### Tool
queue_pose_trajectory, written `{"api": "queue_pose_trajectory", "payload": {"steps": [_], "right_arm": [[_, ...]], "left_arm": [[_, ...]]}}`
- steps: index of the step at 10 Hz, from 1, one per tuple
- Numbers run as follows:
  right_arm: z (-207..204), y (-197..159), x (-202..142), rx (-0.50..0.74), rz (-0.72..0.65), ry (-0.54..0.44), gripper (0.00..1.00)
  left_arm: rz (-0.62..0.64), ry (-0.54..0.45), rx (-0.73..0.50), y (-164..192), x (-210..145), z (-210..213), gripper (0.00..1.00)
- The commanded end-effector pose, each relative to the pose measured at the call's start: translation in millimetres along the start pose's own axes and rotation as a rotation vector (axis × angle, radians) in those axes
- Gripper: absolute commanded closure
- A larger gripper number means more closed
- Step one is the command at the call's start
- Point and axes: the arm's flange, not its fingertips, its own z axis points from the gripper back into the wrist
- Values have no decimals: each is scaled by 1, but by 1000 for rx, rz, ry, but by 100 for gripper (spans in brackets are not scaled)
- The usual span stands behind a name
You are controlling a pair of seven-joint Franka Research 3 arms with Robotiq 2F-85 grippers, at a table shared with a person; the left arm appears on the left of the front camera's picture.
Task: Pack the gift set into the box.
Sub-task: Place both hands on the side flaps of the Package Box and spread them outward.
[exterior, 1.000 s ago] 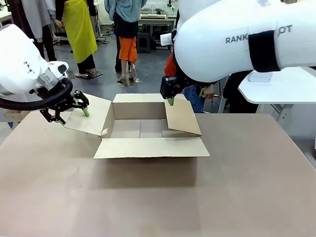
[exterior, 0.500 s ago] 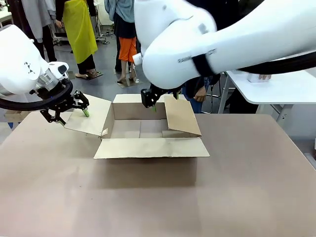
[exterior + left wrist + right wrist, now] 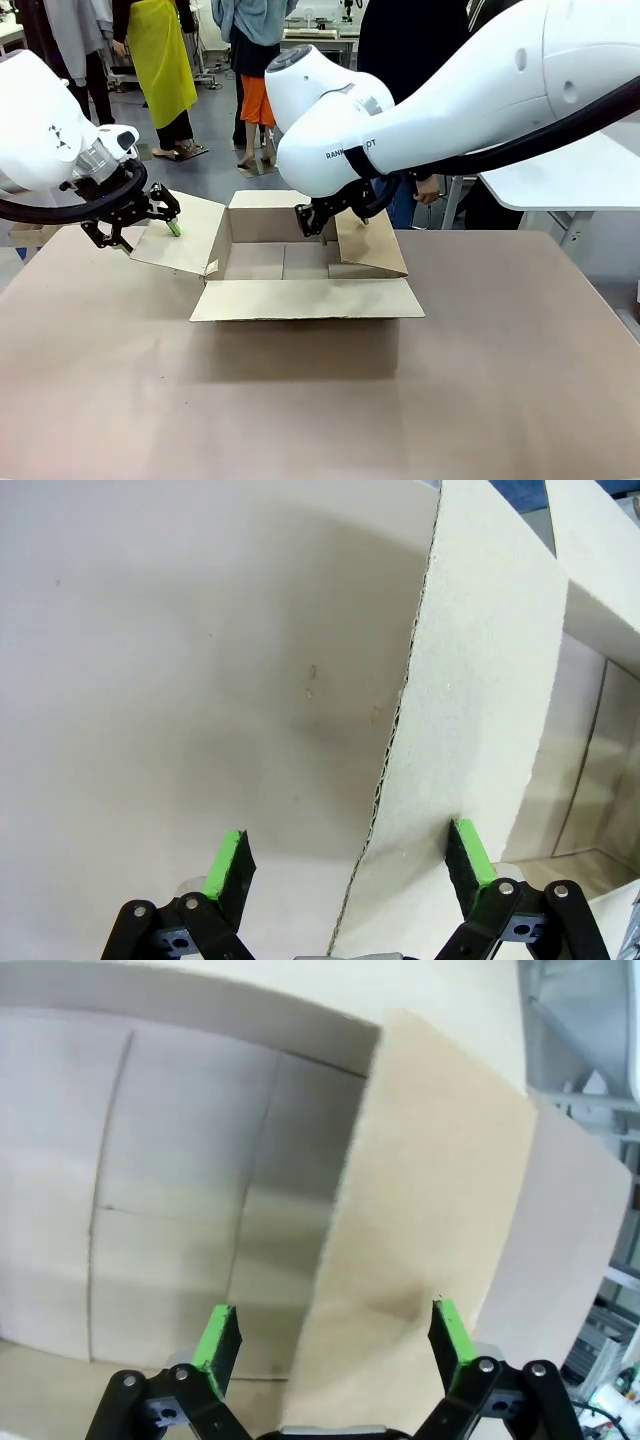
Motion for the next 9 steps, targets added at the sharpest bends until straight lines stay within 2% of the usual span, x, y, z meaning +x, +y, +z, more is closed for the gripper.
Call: {"api": "queue_pose_trajectory", "payload": {"steps": [1,2,3,6,9], "right_arm": [[8,-2,-8,-34,-41,14,0],[7,-7,-11,-42,-47,27,0],[17,-18,-19,-36,-78,-4,0],[51,-67,-55,-26,-142,-54,0],[47,-101,-85,41,-208,-65,0]], "left_arm": [[7,-12,12,-1,-2,3,0],[7,-12,12,-1,-2,3,0],[7,-12,12,-1,-2,3,0],[7,-12,12,-1,-2,3,0],[7,-12,12,-1,-2,3,0]]}}
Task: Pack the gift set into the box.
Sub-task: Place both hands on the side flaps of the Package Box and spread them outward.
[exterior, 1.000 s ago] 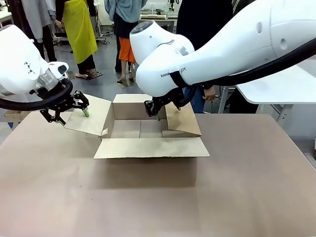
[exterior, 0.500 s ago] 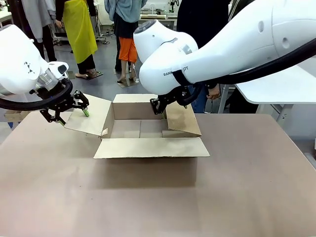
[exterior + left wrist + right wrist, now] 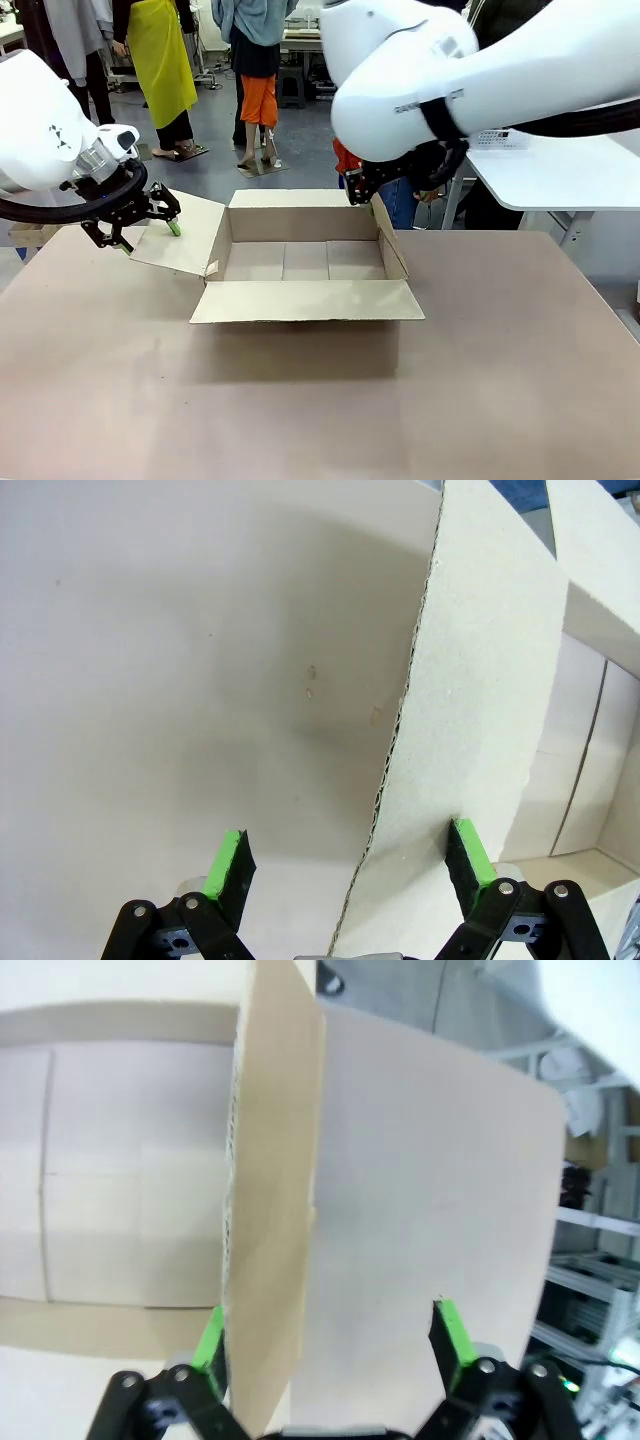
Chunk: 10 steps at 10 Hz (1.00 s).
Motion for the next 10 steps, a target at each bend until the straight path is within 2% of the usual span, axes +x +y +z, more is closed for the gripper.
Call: {"api": "queue_pose_trajectory", "payload": {"steps": [1,2,3,5,7,8,9,10], "right_arm": [[-23,-35,-27,115,-78,-40,0],[-29,-55,-34,124,-106,-50,0],[-32,-77,-40,185,-116,-77,0],[-35,-104,-49,243,-151,-102,0],[-52,-115,-48,363,-145,-129,0],[-64,-109,-46,412,-116,-126,0],[-41,-111,-42,266,-178,-117,0],[-41,-111,-42,266,-178,-117,0]], "left_arm": [[8,-11,12,0,-2,2,0],[8,-11,12,0,-2,2,0],[8,-11,12,0,-2,2,0],[8,-11,12,0,-2,2,0],[8,-11,12,0,-2,2,0],[8,-11,12,0,-2,2,0],[8,-11,12,0,-2,2,0],[8,-11,12,0,-2,2,0]]}}
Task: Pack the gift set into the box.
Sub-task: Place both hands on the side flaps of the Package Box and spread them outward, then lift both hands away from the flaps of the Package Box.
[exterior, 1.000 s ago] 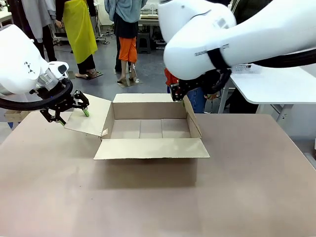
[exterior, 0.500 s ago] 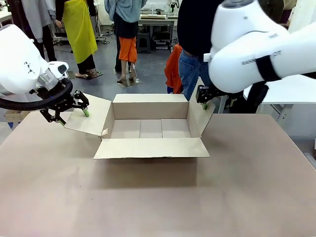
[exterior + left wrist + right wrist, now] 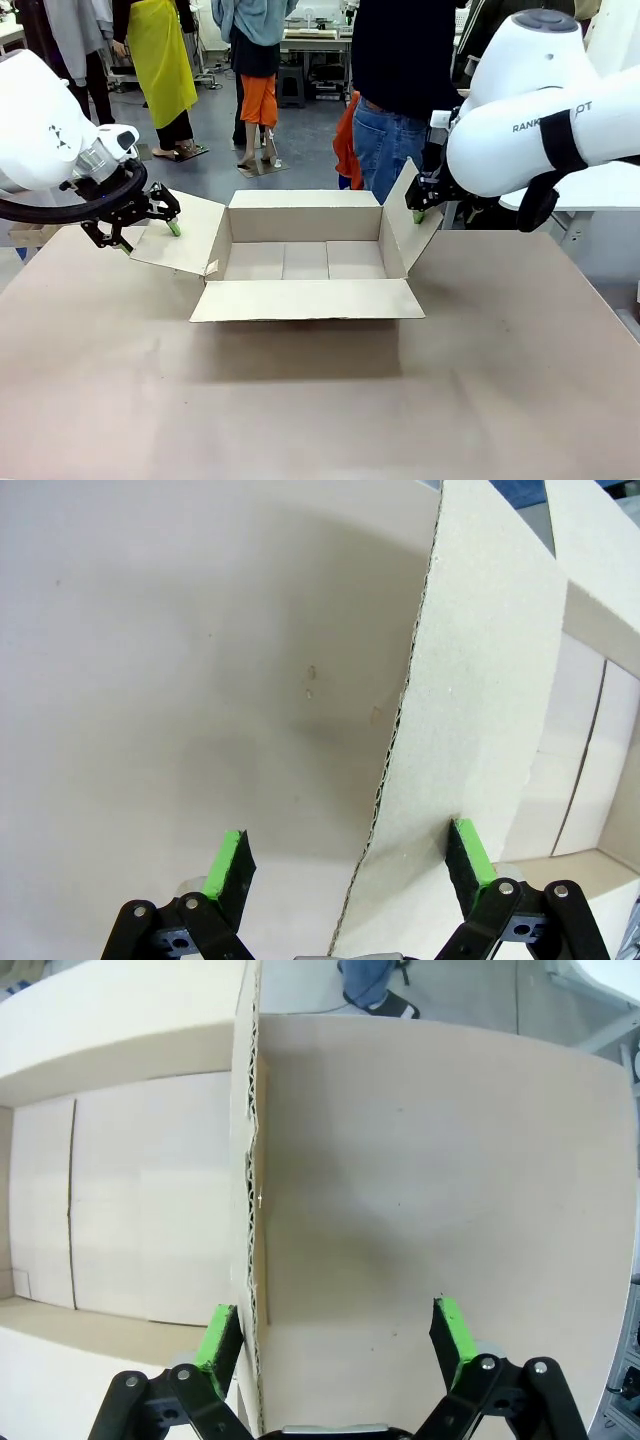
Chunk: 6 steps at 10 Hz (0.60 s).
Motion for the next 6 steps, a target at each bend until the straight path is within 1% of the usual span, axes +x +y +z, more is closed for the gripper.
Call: {"api": "queue_pose_trajectory", "payload": {"steps": [1,6], "right_arm": [[9,2,4,-51,-14,-1,0],[9,2,4,-51,-14,-1,0]], "left_arm": [[7,-11,12,0,-2,2,0],[7,-11,12,0,-2,2,0]]}}
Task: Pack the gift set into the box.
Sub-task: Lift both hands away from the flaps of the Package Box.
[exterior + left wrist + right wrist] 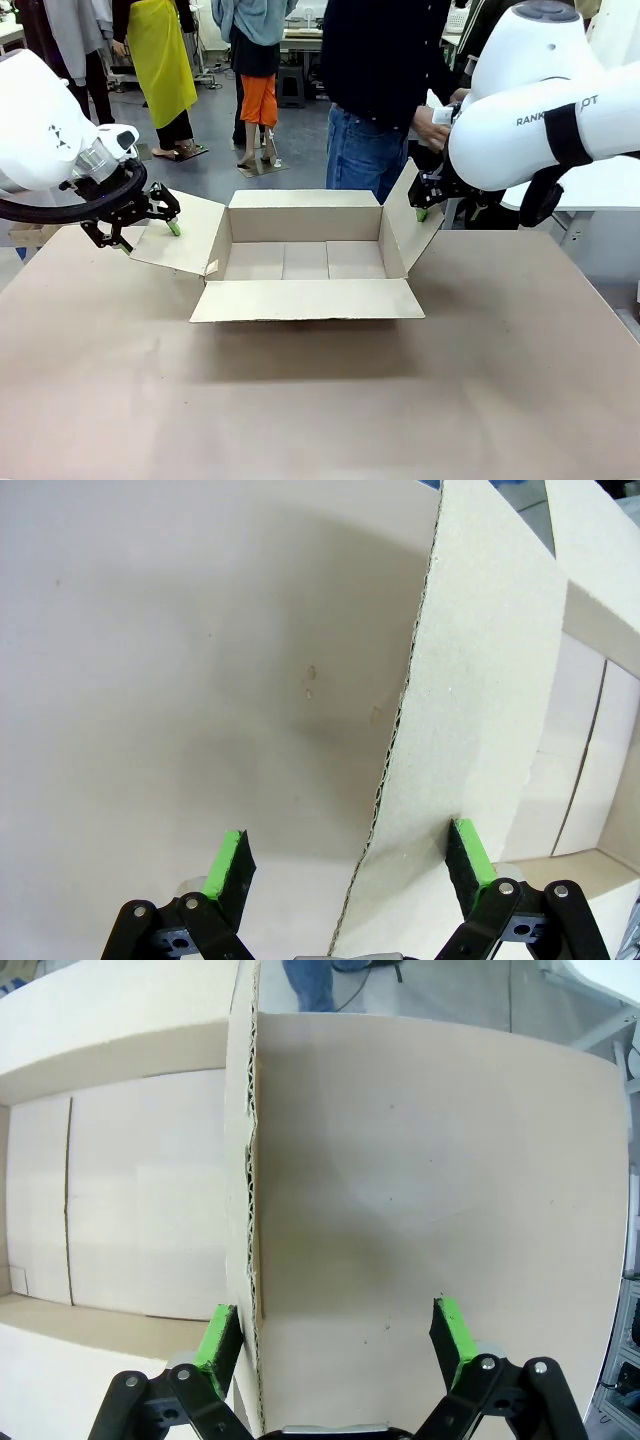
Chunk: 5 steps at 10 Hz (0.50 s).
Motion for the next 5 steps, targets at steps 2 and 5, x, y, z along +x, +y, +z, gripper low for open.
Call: {"api": "queue_pose_trajectory", "payload": {"steps": [2,5], "right_arm": [[3,3,2,-37,-17,-9,0],[3,3,2,-37,-17,-9,0]], "left_arm": [[7,-11,12,0,-2,2,0],[7,-11,12,0,-2,2,0]]}}
